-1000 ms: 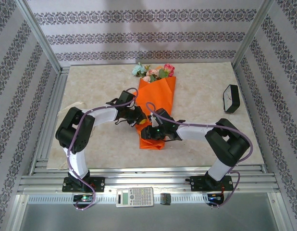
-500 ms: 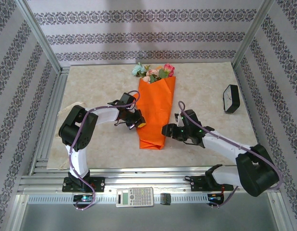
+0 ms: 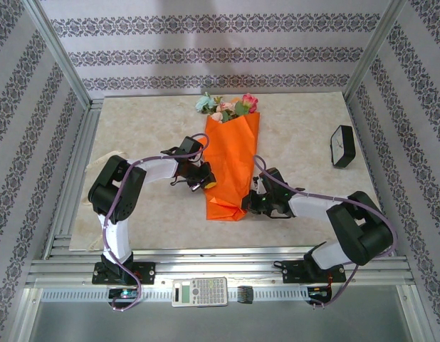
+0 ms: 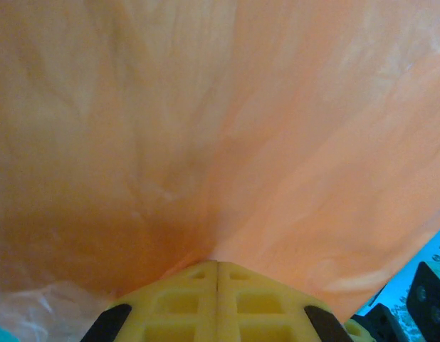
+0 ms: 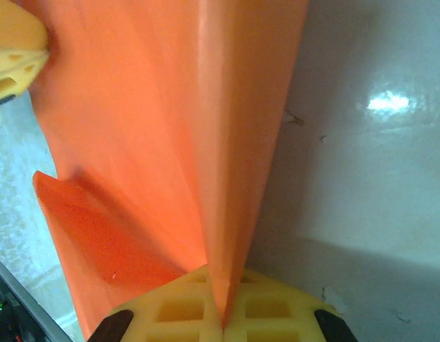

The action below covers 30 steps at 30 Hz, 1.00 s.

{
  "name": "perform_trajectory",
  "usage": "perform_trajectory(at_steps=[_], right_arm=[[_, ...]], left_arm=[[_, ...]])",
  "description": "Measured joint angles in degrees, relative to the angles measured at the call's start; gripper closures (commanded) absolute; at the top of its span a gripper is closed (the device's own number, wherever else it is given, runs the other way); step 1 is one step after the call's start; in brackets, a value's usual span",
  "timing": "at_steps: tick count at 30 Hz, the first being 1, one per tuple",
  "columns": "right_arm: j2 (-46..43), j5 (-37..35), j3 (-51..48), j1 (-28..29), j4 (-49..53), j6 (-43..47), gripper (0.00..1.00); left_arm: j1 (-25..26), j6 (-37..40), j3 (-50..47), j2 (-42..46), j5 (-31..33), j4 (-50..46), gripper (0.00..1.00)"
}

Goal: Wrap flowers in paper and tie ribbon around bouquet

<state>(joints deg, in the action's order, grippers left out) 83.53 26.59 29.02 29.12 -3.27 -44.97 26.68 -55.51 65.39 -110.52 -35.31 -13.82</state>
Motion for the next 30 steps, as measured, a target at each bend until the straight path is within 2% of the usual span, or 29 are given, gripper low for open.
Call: perform_trajectory(at_steps=[2,3,4,9,11,12,15,17,18,19,20,21,22,24,26,28,30], right_arm=[[-0.1,-0.1,0.3,0.0,0.0,0.1,0.65],[-0.2,-0.2,0.6,-0.1,0.3,0.2,0.54],[-0.3,-0.2,1.0,-0.4,0.5,0.6,0.51],[0.7,-0.1,3.3,-4.1,0.5,2.6,0.51],[3.4,0.4,5.4,-5.6,0.3,3.5,0.52],[5.4,0.9,6.9,-6.3,0.2,4.2,0.58],[9.8,2.2,10.6,-7.3,0.0,5.6,1.0],[11.2,3.0,11.8,-7.6,0.0,6.1,1.0],[11.5,3.1,12.1,-7.7,0.0,6.3,0.9],[11.5,3.1,12.2,-7.9,0.0,6.4,0.67],[11.5,3.3,12.3,-8.0,0.0,6.4,0.54],[11.5,3.3,12.5,-8.4,0.0,6.4,0.47],[11.6,3.3,12.8,-8.8,0.0,6.5,0.45],[12.7,3.6,14.3,-9.9,0.1,6.9,0.45],[15.2,3.9,17.3,-11.0,0.0,7.0,0.5],[18.3,4.4,20.5,-12.0,-0.2,7.1,0.67],[20.9,5.0,23.1,-12.8,-0.4,7.2,0.89]], left_arm=[[0.0,0.0,-0.3,0.0,0.0,-0.1,1.0],[0.0,0.0,-0.5,0.0,0.0,-0.1,1.0],[0.0,0.0,-0.7,0.0,0.0,-0.1,1.0],[0.0,0.2,-1.0,0.0,0.0,-0.2,1.0],[0.0,0.5,-1.0,0.0,0.0,-0.4,1.0],[0.0,0.9,-1.0,0.0,0.0,-0.5,1.0],[0.0,1.4,-1.0,0.0,0.0,-0.9,1.0],[0.0,1.8,-0.9,0.0,0.0,-1.2,1.0],[0.0,2.1,-0.8,0.0,0.1,-1.6,1.0],[0.0,2.4,-0.6,0.0,0.2,-2.1,1.0],[0.0,2.6,-0.3,0.0,0.3,-2.3,1.0],[0.0,2.9,-0.1,0.0,0.4,-2.6,1.0],[0.0,3.1,0.2,0.0,0.6,-2.8,1.0],[0.0,3.8,1.0,0.0,0.9,-3.7,1.0],[0.0,4.3,2.0,0.0,1.1,-4.3,1.0],[0.3,5.0,3.5,0.0,1.5,-5.5,0.99],[0.6,5.8,5.3,0.0,1.6,-6.9,0.95]])
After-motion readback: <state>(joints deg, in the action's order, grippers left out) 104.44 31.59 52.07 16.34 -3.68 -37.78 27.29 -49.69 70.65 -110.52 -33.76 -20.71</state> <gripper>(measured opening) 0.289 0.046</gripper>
